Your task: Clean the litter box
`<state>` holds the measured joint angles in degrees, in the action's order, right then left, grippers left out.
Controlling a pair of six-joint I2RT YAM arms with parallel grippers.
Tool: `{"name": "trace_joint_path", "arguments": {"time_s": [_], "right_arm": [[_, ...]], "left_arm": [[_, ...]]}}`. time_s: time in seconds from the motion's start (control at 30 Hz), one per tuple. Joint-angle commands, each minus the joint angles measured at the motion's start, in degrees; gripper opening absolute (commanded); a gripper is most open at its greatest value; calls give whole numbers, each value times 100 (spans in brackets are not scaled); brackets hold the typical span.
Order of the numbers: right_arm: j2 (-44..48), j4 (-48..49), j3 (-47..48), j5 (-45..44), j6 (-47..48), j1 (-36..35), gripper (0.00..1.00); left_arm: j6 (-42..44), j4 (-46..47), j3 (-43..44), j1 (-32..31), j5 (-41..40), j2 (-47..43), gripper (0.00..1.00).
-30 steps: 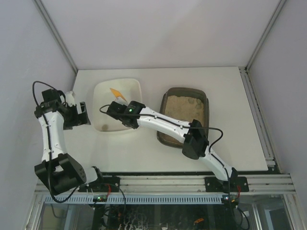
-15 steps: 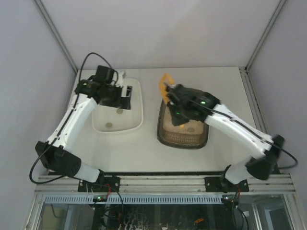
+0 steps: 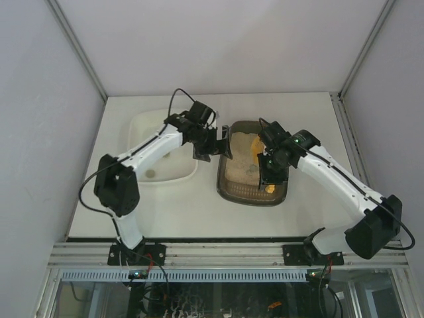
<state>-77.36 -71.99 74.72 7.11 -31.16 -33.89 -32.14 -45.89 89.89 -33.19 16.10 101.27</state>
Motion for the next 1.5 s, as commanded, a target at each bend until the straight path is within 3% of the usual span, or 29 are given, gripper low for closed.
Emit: {"name": "trace_joint_path", "arguments": {"time_s": [0.0,0.27,0.7,1.47], "right_arm": [[-243,-125,-19,341,-80,291,0],[-711,-355,-36,469,195,777,0],[-1329,-569,-37,564,321,838,0],[-2310,-357,394,1908,349,1074,0]], "left_arm": [[-382,144,383,-77,312,562,100],[-284,583,182,-82,163,753,100],[-281,872,-145,-82,296,775,100],[-314,1094,-364,-85,263,630,100]]}}
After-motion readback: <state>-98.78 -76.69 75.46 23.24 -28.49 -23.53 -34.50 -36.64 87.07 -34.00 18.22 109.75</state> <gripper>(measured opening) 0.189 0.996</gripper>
